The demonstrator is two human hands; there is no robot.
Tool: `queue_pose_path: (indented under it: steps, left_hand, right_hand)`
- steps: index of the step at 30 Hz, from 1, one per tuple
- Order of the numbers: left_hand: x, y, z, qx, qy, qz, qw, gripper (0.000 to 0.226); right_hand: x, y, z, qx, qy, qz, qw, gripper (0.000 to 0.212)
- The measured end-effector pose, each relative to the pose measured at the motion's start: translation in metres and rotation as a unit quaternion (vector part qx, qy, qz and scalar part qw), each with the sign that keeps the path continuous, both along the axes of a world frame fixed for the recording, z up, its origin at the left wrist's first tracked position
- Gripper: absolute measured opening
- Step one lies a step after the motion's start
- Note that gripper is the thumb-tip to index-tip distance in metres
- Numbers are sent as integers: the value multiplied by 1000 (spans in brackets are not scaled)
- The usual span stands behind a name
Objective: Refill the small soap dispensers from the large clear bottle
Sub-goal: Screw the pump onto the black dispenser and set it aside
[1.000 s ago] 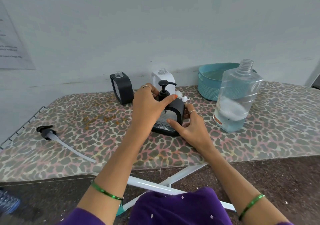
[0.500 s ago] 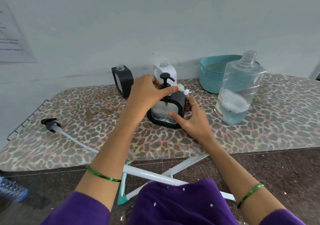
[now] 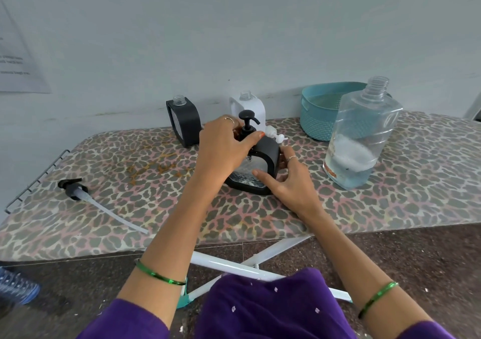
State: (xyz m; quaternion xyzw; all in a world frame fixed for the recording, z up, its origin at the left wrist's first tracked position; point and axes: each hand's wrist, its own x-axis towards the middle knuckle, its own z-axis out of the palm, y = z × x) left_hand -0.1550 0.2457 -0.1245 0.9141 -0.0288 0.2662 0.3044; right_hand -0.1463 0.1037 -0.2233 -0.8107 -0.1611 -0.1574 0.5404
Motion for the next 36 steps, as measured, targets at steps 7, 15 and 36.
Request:
queue_pose_path:
  steps: [7, 15, 36]
  left_hand:
    - [4, 13, -4, -7, 4, -61, 998, 33]
    - [18, 35, 3, -24, 118, -188, 975, 28]
    - [22, 15, -23, -56, 47, -101, 992, 25]
  right_hand:
    - [-3, 4, 1, -5, -10, 20, 1000, 50]
    - [-2, 3, 0, -15, -27, 24, 999, 55]
    - [2, 4, -4, -17, -14, 12, 1000, 51]
